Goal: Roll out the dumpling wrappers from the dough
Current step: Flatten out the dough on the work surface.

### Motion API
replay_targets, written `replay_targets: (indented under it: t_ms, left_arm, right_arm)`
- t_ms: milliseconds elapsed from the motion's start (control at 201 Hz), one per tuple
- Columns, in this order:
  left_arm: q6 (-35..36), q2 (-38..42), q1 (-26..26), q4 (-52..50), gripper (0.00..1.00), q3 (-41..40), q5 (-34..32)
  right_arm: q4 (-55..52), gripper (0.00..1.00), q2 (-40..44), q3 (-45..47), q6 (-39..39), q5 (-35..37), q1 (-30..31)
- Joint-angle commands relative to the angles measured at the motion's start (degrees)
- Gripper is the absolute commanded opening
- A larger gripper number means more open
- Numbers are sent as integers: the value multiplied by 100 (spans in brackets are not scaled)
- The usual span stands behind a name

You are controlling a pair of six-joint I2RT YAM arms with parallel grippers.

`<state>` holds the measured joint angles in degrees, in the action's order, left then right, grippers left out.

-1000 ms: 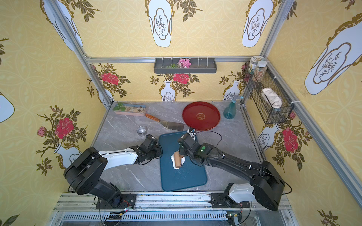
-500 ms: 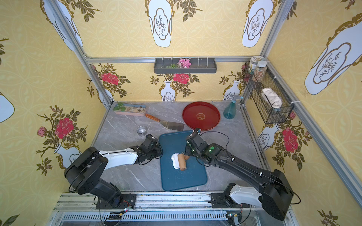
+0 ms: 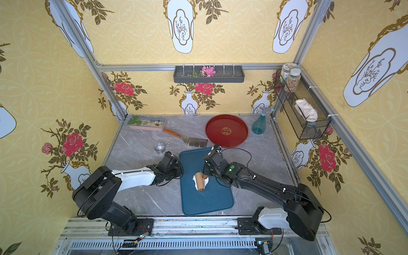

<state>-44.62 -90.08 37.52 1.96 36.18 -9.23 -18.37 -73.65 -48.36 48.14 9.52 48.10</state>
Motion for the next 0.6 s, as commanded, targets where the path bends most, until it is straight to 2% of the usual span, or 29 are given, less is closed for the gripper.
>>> replay_targets:
  t_ms: [0,184,593]
  left_arm:
    - [-47,-44,-8,-443,0,-71,-53]
    - [-47,-62,-8,-420,0,-66,-43]
    - [-53,-18,-8,-431,0,-101,-52]
  right_arm:
    - [326,0,-57,34,38,71,83]
    - [230,0,-208,60,106,206,334]
    - [223,0,-474,65,266,200,484]
